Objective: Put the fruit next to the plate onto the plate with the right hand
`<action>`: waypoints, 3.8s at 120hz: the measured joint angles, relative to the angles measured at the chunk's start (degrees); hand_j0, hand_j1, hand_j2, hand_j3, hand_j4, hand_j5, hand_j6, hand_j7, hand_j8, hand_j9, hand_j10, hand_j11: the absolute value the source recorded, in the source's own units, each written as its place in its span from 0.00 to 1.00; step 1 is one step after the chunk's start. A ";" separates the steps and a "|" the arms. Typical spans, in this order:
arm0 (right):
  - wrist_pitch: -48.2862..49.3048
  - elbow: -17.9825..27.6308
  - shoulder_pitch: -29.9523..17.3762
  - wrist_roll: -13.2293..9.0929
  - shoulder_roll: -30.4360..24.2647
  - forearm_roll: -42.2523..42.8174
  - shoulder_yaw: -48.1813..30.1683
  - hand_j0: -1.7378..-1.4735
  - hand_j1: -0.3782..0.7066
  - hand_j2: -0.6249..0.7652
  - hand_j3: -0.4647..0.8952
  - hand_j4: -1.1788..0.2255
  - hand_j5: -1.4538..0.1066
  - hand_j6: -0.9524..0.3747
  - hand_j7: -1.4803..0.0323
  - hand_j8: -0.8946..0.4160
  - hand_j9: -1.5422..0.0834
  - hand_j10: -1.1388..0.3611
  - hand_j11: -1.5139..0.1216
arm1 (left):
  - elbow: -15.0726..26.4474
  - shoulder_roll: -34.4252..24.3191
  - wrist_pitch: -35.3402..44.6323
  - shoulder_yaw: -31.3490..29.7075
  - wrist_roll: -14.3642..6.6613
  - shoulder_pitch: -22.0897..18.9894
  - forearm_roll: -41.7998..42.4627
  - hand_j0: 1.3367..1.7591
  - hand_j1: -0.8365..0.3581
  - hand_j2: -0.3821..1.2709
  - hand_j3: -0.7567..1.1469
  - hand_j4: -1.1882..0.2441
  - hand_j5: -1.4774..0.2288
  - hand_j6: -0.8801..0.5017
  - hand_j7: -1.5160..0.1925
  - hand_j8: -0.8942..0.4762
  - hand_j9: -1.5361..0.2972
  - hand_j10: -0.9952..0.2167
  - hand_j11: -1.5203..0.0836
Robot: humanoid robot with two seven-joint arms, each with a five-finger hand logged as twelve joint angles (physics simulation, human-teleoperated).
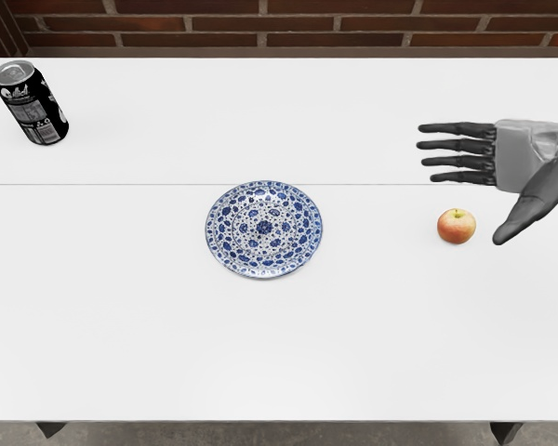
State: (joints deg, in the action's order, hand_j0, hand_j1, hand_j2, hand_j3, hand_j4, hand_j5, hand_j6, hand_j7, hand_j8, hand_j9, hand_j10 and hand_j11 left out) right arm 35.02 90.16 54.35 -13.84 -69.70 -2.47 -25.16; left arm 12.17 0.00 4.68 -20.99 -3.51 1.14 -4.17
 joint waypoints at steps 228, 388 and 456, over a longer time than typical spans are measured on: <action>-55.60 -4.87 -8.18 -21.17 28.75 64.34 8.00 0.31 0.55 0.45 0.34 0.46 0.51 0.33 0.53 0.38 0.53 0.44 0.51 | -0.01 0.00 0.01 -0.01 0.00 0.00 0.00 0.76 0.76 0.26 0.40 0.67 0.69 0.47 0.71 0.48 0.67 0.63 0.76; -54.94 0.82 -0.78 -21.14 37.81 63.85 6.03 0.30 0.58 0.64 0.34 0.42 0.41 0.30 0.46 0.35 0.46 0.40 0.44 | 0.01 0.00 0.02 -0.02 -0.01 0.00 0.02 0.76 0.76 0.26 0.40 0.67 0.69 0.47 0.71 0.48 0.67 0.63 0.76; -54.94 -4.99 1.79 -21.15 51.56 63.89 6.06 0.30 0.59 0.64 0.34 0.42 0.41 0.31 0.45 0.36 0.46 0.42 0.44 | -0.01 0.00 -0.01 -0.02 -0.01 0.00 0.01 0.76 0.76 0.26 0.40 0.67 0.69 0.47 0.71 0.48 0.67 0.63 0.76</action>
State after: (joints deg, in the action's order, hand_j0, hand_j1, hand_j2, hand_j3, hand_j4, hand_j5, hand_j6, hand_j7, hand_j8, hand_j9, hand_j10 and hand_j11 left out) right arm -19.92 85.17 56.14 -35.00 -18.14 61.42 -19.10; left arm 12.15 0.00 4.67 -21.01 -3.52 1.14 -4.16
